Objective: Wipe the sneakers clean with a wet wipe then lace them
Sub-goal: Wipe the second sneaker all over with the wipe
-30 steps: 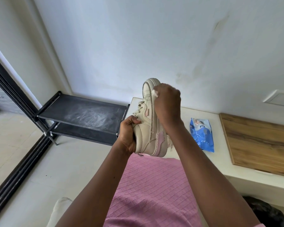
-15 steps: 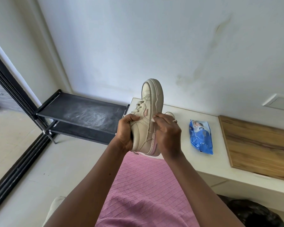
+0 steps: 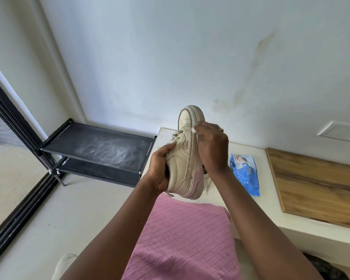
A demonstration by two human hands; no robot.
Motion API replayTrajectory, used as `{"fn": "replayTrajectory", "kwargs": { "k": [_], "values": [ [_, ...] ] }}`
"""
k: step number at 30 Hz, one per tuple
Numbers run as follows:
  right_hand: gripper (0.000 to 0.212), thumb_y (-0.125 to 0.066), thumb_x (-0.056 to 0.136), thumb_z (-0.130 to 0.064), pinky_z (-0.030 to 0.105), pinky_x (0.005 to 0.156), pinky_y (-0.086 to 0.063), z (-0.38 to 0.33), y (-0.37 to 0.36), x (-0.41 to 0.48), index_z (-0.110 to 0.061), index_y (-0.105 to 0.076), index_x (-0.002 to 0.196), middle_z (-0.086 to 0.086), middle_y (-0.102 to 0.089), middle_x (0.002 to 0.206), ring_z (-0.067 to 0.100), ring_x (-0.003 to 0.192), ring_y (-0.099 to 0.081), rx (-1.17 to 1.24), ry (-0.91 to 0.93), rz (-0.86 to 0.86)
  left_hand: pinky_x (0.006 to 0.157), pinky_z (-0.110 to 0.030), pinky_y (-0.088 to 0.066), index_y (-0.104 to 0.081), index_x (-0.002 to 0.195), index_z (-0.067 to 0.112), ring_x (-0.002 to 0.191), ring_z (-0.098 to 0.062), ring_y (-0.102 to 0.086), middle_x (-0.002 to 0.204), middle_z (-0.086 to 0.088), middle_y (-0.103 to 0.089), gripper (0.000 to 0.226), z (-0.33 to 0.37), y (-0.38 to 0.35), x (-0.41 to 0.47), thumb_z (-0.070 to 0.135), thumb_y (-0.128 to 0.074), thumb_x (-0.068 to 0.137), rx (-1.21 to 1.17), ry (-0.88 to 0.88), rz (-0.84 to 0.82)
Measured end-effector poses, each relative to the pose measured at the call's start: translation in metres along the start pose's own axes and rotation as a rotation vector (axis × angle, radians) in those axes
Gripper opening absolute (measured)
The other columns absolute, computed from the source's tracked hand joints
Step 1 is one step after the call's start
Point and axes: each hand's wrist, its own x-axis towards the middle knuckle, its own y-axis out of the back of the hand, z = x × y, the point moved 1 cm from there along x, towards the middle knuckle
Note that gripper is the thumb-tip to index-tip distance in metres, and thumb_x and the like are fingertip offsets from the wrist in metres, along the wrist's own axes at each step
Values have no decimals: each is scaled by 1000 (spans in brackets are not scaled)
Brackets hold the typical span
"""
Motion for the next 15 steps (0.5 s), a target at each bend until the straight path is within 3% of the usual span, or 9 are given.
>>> {"fn": "replayTrajectory", "kwargs": {
  "k": [3, 5, 8, 12, 15],
  "values": [
    [37, -36, 68, 0, 31, 66, -53, -2, 4, -15, -2, -72, 76, 10, -72, 84, 25, 76, -69, 112, 54, -41, 94, -43, -46, -57, 122, 2, 97, -32, -63, 111, -20, -64, 58, 0, 3, 2, 48, -39, 91, -53, -8, -26],
    [36, -37, 67, 2, 30, 65, -52, -2, 6, -15, -3, -71, 77, 8, -72, 85, 25, 74, -69, 121, 69, -47, 95, -45, -48, -57, 124, 5, 101, -33, -63, 115, -20, -64, 71, -2, 6, 4, 62, -31, 90, -39, -11, -48],
    [30, -41, 70, 4, 27, 58, -50, 0, 7, -10, -4, -69, 75, 7, -71, 78, 28, 66, -66, 26, -9, -5, 80, -42, -55, -58, 123, 9, 97, -32, -66, 111, -18, -67, 83, -5, 4, 6, 73, -18, 86, 6, -13, -70],
    [30, -59, 59, 17, 26, 56, -50, -8, 1, -19, -5, -70, 77, 9, -70, 74, 27, 63, -65, 1, -25, -68, 96, -46, -46, -58, 124, 12, 109, -34, -61, 122, -20, -61, 92, -8, 4, 9, 79, -12, 80, 11, -34, -62],
    [35, -58, 53, 22, 25, 57, -48, -17, 4, -37, -3, -69, 75, 8, -71, 77, 24, 64, -66, 59, 27, -102, 103, -47, -40, -55, 128, 11, 116, -34, -57, 126, -19, -59, 97, -8, 7, 12, 83, -13, 77, 2, -17, -70]
  ]
}}
